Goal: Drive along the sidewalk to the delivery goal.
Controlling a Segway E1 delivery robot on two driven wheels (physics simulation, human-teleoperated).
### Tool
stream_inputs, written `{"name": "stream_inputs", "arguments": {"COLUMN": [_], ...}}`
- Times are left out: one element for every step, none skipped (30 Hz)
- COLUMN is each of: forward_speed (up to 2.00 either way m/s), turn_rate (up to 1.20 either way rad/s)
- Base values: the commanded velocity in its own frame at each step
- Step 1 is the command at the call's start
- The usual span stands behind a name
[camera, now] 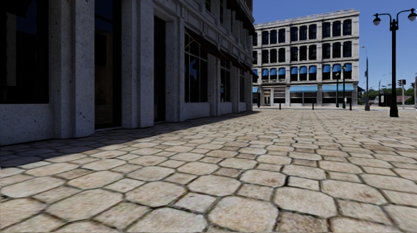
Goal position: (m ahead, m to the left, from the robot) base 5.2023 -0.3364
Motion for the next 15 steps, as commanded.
{"name": "stream_inputs", "arguments": {"forward_speed": [2.0, 2.0, 2.0, 2.0, 2.0, 2.0, 2.0, 2.0, 2.0, 2.0, 2.0, 2.0, 2.0, 2.0, 2.0], "turn_rate": [-0.25, -0.25, -0.25, -0.25, -0.25, -0.25, -0.25, -0.06, 0.0, 0.0, 0.0, 0.0, 0.0, 0.0, 0.0]}}
